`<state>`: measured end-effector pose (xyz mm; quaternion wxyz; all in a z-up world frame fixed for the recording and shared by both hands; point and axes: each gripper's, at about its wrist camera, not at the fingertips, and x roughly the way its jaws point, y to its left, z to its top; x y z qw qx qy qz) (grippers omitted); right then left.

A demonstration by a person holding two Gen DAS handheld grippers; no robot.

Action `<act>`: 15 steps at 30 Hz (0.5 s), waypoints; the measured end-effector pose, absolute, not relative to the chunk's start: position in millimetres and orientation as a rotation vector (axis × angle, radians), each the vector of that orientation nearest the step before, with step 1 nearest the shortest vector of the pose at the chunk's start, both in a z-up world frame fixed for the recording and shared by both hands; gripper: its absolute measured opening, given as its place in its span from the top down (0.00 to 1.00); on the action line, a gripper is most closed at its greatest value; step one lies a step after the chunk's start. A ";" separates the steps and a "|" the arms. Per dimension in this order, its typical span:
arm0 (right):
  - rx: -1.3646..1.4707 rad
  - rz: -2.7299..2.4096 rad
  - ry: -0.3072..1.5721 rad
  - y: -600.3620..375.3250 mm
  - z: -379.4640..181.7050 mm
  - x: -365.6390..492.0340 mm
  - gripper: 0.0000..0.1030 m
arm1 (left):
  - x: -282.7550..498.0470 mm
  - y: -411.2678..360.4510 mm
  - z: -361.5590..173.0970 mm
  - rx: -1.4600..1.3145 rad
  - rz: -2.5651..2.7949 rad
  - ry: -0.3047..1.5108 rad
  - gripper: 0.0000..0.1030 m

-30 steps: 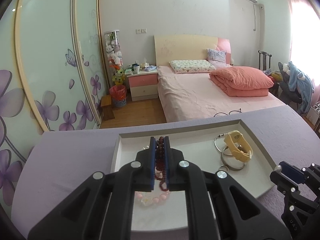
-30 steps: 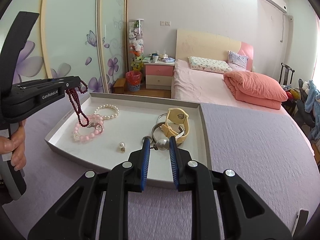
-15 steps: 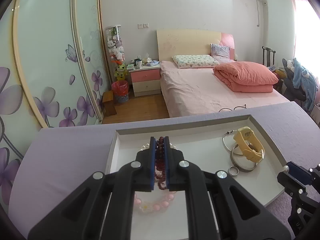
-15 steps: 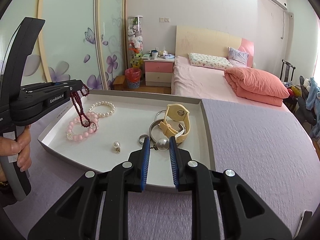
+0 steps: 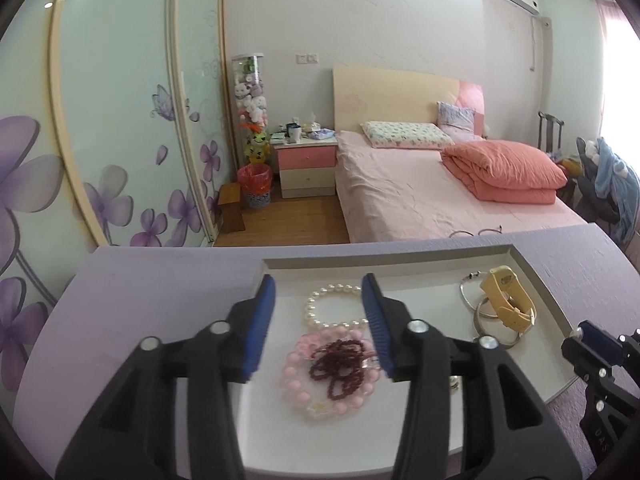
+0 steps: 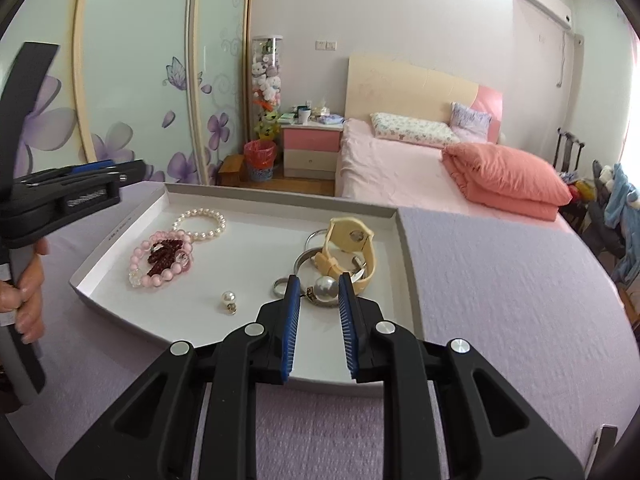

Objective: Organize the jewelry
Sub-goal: 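Carry the earring and red bracelet into the tray and open both tools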

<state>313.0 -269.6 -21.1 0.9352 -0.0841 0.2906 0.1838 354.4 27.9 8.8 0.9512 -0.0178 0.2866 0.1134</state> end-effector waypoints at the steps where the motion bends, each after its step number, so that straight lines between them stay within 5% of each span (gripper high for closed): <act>1: -0.177 0.370 0.587 -267.9 -20.1 313.1 0.80 | 352.0 31.1 10.2 -0.041 0.235 0.579 0.53; 15: -0.186 0.346 0.568 -240.8 -24.8 342.1 0.80 | 337.7 55.8 15.9 -0.110 0.263 0.569 0.53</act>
